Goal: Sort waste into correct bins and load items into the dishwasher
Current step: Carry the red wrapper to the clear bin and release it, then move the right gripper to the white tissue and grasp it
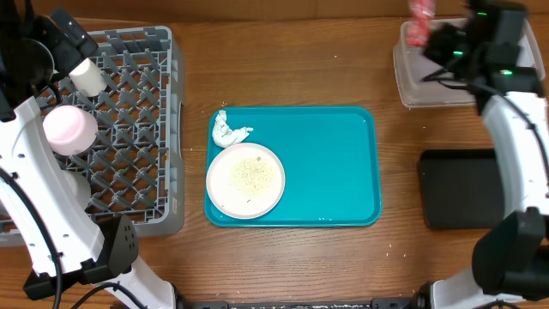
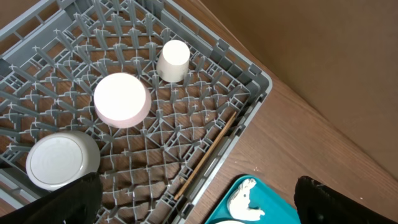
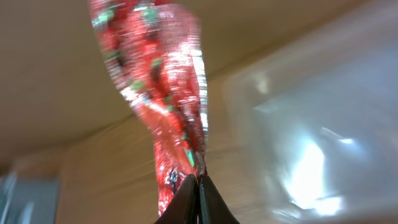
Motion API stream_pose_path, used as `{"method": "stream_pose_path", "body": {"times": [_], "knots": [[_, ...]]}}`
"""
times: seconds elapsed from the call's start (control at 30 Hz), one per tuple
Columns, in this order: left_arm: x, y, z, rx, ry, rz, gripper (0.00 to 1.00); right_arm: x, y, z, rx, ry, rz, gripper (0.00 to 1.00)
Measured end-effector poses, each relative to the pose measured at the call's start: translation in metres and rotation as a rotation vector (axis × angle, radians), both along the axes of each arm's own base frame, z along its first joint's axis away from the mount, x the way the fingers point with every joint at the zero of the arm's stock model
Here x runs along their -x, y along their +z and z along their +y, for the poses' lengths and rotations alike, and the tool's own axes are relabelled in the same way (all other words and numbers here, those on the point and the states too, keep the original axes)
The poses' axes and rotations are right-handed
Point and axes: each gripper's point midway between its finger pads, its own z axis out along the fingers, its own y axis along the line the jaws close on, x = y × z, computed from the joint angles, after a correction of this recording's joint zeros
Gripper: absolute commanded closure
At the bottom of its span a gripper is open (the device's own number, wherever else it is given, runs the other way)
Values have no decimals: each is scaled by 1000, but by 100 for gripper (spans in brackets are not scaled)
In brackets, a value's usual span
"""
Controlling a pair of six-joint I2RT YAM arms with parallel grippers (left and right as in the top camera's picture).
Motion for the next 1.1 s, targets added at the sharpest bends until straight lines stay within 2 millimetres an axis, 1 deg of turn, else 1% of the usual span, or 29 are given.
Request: {"method": "stream_pose_path", "body": {"times": [0.03, 0.07, 0.17, 0.2, 0.23, 0.27, 0.33, 0.4, 0.47, 0.5, 0.53, 0.57, 0.6, 0.63, 0.67, 0.7, 0.77, 0.8, 0.83, 0.9, 0.93, 1.0, 1.07, 1.1], "knots": [[0, 0, 0, 0, 0, 0, 0, 1, -10, -23, -31, -76, 32, 96], [0, 0, 0, 0, 0, 0, 0, 1, -18, -39, -62, -137, 53, 96], [0, 0, 0, 0, 0, 0, 0, 2, -37, -69, -149, -269, 101, 96], [0, 0, 0, 0, 0, 0, 0, 2, -41, -75, -175, -301, 112, 80], [0, 0, 0, 0, 0, 0, 0, 1, -45, -81, -203, -337, 118, 45], [0, 0, 0, 0, 0, 0, 0, 0, -47, -85, -222, -358, 117, 25], [0, 0, 0, 0, 0, 0, 0, -5, -47, -91, -254, -392, 99, 12], [0, 0, 0, 0, 0, 0, 0, -9, -46, -93, -270, -406, 82, 2], [0, 0, 0, 0, 0, 0, 0, -15, -40, -91, -286, -391, 50, 0], [0, 0, 0, 0, 0, 0, 0, -18, -36, -87, -302, -367, 34, 0], [0, 0, 0, 0, 0, 0, 0, -23, -28, -79, -330, -319, 4, 0], [0, 0, 0, 0, 0, 0, 0, -28, -16, -66, -378, -232, -36, 0], [0, 0, 0, 0, 0, 0, 0, -34, 2, -48, -430, -118, -94, 0], [0, 0, 0, 0, 0, 0, 0, -37, 18, -35, -463, -16, -150, 0], [0, 0, 0, 0, 0, 0, 0, -37, 30, -24, -483, 58, -185, 0], [0, 0, 0, 0, 0, 0, 0, -33, 47, -6, -512, 187, -235, 0], [0, 0, 0, 0, 0, 0, 0, -22, 63, 26, -552, 359, -255, 0], [0, 0, 0, 0, 0, 0, 0, -12, 64, 51, -587, 454, -225, 0], [0, 0, 0, 0, 0, 0, 0, -2, 61, 81, -618, 545, -182, 0], [0, 0, 0, 0, 0, 0, 0, 11, 50, 121, -622, 635, -118, 0], [0, 0, 0, 0, 0, 0, 0, 23, 40, 157, -606, 705, -69, 2], [0, 0, 0, -1, 0, 0, 0, 38, 22, 203, -560, 758, -3, 9], [0, 0, 0, 0, 0, 0, 0, 56, -3, 253, -449, 791, 64, 15], [0, 0, 0, 0, 0, 0, 0, 61, -11, 268, -400, 794, 76, 15]]}}
